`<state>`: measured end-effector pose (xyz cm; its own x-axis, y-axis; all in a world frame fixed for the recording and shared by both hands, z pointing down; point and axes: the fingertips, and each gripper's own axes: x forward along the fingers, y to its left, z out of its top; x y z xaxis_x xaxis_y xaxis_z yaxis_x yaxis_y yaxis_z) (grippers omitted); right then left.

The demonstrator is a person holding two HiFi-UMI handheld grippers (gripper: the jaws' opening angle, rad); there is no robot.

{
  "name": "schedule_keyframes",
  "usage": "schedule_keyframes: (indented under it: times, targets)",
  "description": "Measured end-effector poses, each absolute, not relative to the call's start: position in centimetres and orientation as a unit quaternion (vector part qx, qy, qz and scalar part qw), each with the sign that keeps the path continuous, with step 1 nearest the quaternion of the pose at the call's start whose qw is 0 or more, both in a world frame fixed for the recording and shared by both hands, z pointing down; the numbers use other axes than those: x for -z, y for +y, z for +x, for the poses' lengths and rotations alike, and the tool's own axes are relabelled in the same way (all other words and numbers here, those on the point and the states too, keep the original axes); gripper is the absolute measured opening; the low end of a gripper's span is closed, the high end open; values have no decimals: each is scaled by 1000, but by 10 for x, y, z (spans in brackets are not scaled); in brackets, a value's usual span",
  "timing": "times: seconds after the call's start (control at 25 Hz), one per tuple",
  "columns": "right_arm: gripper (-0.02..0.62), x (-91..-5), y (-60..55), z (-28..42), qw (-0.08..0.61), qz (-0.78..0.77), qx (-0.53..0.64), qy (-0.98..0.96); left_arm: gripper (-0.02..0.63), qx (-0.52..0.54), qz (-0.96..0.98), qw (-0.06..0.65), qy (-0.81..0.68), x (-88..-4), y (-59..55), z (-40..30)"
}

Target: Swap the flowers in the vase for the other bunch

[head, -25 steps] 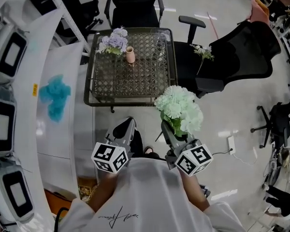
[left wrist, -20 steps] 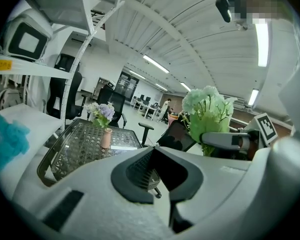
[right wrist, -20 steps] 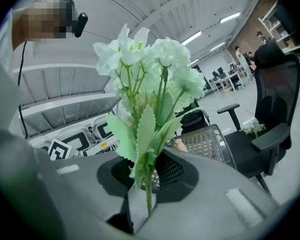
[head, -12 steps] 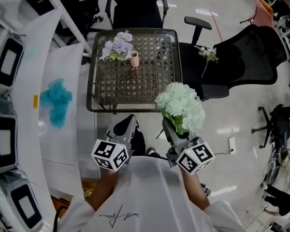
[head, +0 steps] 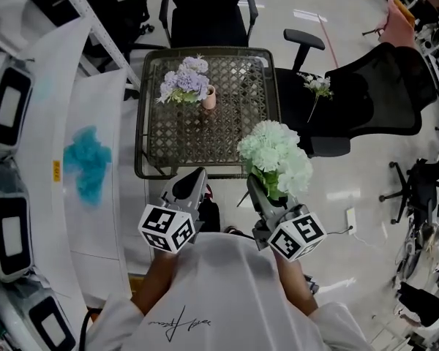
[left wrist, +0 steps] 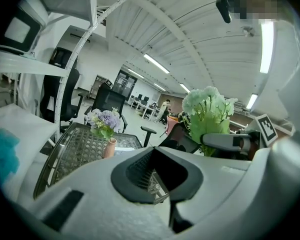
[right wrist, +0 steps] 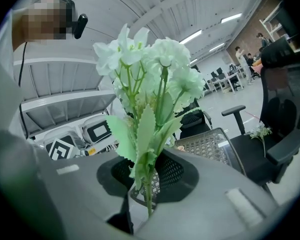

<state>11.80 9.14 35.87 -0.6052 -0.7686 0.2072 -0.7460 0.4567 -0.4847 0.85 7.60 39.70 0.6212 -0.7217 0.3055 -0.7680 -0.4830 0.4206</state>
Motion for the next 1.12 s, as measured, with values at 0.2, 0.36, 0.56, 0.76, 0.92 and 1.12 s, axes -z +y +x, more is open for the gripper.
schedule_keyframes:
  times: [0.2,0.36,0.56,0.76,0.92,1.12]
  targets:
    - [78,-355,74,106,22,-448,269,853,-3,-38,863,267,-428,-396,58,-3]
    - [78,-356,61,88,16,-447,267,854,-3,-22,865,278,-418,-396,41,-16]
    - [78,-356,42,69,11,-453,264,852,-3,-16,870,279,-406,-398,15,-29]
    - [78,-353,38,64,7,-456,255,853,-3,-14,874,274,-400,-395,8,-32]
    - [78,-351,34,60,13,-459,253,852,-3,-15,878,268,-398,-393,5,-37]
    - [78,-348,31,57,14,-460,251,852,-3,-12,877,264,-401,-389,1,-42]
